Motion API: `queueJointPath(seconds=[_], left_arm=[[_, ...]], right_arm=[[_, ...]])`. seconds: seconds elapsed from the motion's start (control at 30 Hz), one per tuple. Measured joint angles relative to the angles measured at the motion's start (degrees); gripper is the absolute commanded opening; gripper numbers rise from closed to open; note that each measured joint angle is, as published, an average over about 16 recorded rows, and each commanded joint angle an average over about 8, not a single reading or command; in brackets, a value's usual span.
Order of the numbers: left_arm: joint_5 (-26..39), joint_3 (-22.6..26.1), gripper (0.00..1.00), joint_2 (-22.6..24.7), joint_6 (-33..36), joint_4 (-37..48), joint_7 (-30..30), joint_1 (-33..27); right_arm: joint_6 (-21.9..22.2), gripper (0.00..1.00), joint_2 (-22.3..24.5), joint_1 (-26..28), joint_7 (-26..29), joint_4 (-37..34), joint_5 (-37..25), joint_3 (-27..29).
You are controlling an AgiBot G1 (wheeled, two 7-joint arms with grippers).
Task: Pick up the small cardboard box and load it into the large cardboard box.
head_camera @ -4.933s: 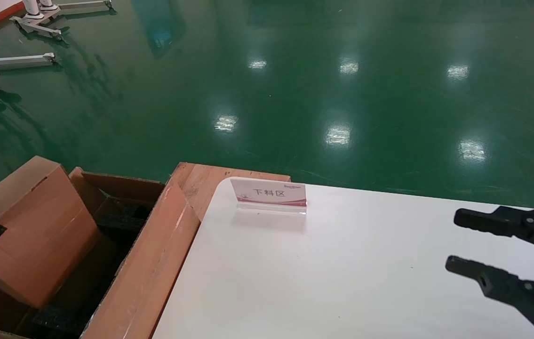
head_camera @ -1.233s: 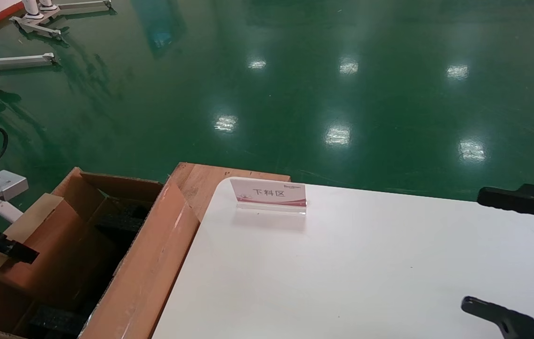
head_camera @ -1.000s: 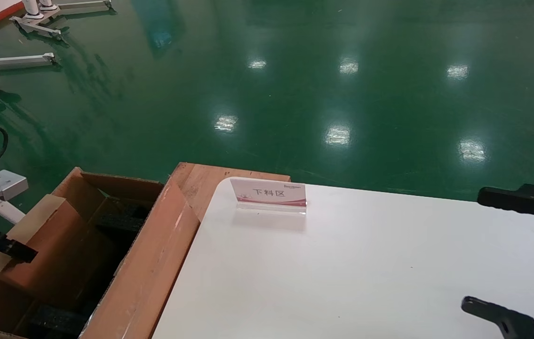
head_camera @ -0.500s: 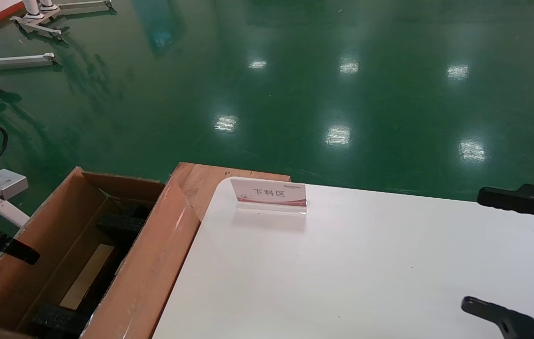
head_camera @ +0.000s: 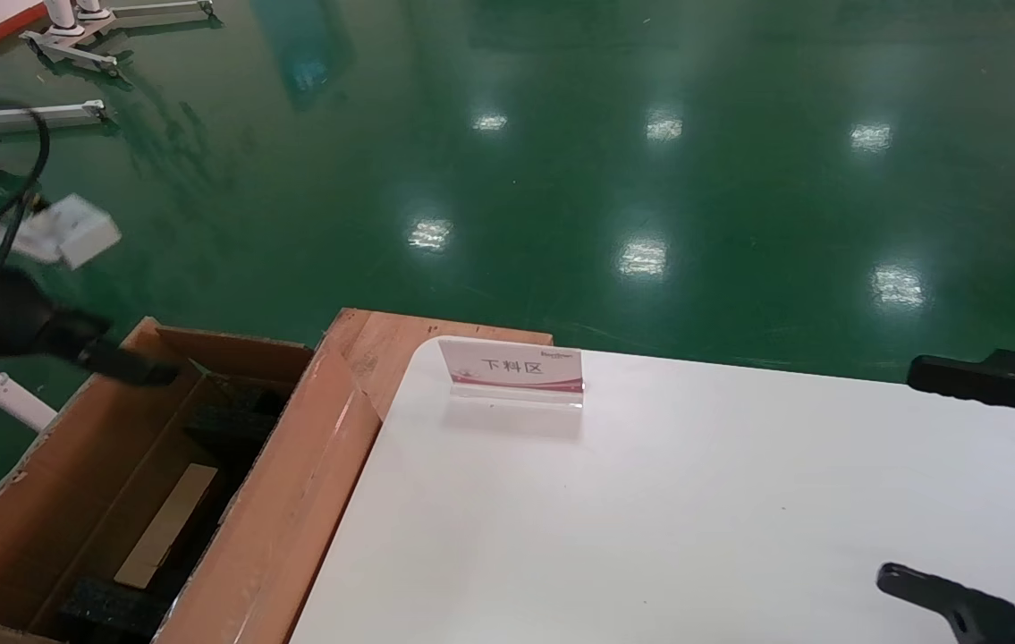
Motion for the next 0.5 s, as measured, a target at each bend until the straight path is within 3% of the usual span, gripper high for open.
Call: queueJointPath(seconds=[0.27, 0.5], left_arm=[[-4.2, -3.2, 1.00, -2.6, -1.5, -6.2, 4.0, -3.2], [-6.2, -6.4, 1.00, -3.0, -1.6, -8.3, 5.9, -1.9]], right_arm=[[0.0, 1.00, 0.0, 0.0, 0.0, 0.0, 0.0, 0.0], [0.0, 1.00, 0.0, 0.0, 0.0, 0.0, 0.0, 0.0]])
